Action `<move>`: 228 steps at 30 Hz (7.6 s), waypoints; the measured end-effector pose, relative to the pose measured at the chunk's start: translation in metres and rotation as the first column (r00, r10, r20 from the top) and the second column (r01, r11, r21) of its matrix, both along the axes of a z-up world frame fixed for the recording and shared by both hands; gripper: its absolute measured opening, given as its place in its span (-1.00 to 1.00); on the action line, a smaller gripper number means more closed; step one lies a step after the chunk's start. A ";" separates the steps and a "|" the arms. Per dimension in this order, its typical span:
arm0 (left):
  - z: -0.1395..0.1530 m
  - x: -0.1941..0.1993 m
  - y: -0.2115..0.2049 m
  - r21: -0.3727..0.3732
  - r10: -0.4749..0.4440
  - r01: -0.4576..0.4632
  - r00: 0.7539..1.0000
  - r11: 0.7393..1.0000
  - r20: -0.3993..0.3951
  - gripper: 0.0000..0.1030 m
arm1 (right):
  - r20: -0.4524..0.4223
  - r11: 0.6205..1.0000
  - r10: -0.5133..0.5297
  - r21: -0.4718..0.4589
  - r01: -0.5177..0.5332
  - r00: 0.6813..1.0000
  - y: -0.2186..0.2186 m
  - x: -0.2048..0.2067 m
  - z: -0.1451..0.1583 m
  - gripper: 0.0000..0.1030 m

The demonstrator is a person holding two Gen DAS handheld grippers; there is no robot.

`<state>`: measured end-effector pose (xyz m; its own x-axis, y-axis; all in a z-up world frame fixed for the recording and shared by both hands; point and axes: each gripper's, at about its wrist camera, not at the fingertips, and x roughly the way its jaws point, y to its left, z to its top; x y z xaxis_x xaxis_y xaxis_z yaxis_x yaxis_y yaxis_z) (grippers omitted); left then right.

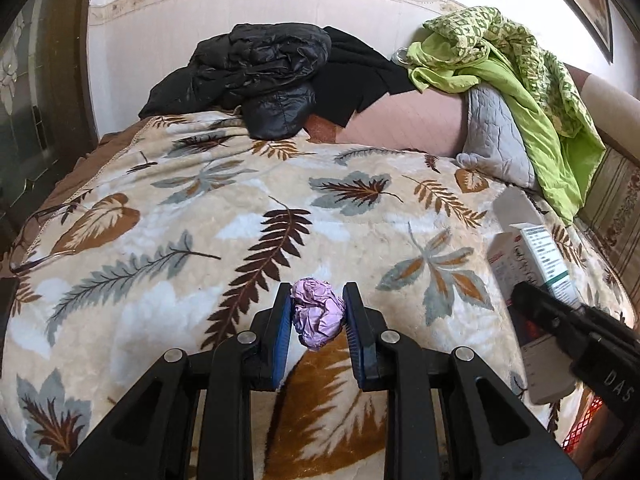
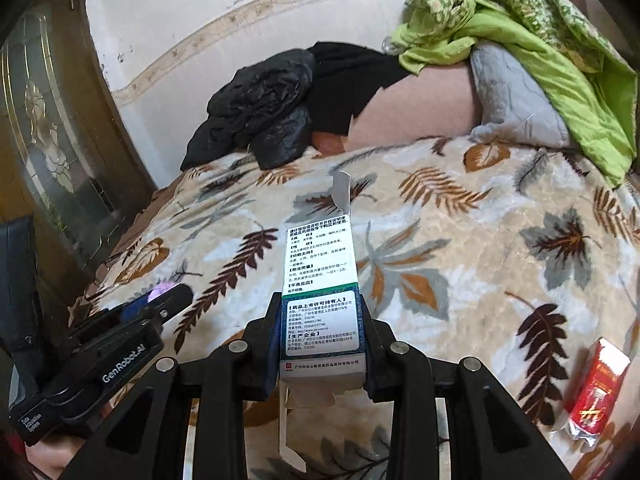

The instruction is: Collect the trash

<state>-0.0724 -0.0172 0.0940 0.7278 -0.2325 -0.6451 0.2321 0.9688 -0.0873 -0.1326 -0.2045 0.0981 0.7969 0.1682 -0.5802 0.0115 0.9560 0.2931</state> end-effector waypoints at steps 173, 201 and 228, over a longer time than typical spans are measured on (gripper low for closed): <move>0.037 -0.225 -0.168 0.194 -0.591 0.565 0.799 0.802 0.114 0.94 | 0.022 0.475 -0.858 -0.348 0.808 0.514 -0.096 -0.322 0.030 0.99; 0.022 -0.225 -0.154 0.274 -0.559 0.512 0.819 0.814 0.132 0.94 | -0.063 0.470 -0.873 -0.374 0.800 0.484 -0.093 -0.313 0.017 0.99; 0.023 -0.227 -0.153 0.266 -0.561 0.516 0.817 0.814 0.133 0.94 | -0.069 0.472 -0.873 -0.373 0.799 0.484 -0.092 -0.315 0.014 0.99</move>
